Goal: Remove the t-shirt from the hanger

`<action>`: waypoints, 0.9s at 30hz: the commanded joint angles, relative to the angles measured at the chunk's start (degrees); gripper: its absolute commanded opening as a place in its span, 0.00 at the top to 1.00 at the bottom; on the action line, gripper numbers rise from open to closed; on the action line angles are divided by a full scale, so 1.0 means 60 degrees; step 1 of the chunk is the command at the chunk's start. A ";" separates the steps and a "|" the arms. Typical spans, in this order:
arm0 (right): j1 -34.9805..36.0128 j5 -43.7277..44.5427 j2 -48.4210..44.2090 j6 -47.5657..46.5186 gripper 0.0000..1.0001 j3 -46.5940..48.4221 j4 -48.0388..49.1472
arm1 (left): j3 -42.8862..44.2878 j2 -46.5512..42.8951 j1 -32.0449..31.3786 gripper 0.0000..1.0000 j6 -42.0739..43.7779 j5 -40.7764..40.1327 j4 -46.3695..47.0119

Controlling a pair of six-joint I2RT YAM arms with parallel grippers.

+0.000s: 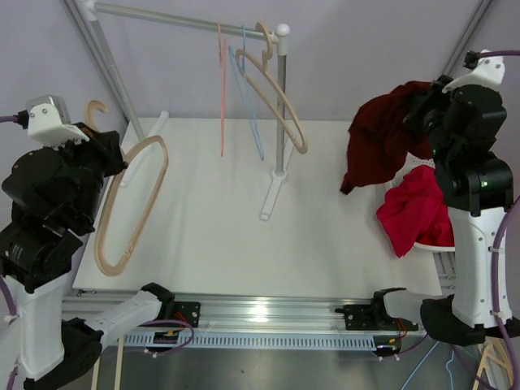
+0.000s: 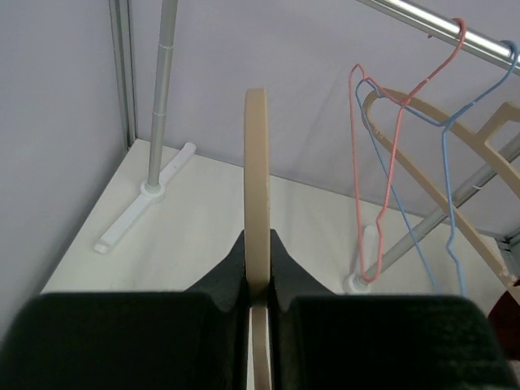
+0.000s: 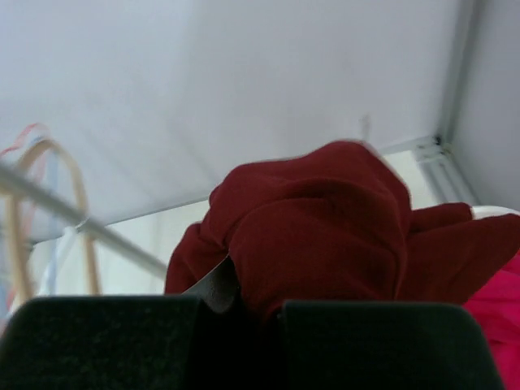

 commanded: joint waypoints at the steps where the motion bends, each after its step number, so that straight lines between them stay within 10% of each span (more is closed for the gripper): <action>1: -0.1753 -0.0508 0.0404 -0.0047 1.00 0.0501 -0.0766 | -0.0391 0.0295 0.0278 0.99 0.0816 0.0047 0.1384; 11: -0.6548 -0.3938 0.0522 0.0993 1.00 -0.2189 0.0404 | 0.1204 0.1730 0.1802 0.99 0.0058 0.1467 0.1797; 27: -0.7153 -0.1962 0.1792 0.2136 1.00 -0.6865 0.2881 | 0.3358 0.3503 0.2769 0.99 0.0378 0.2844 0.2132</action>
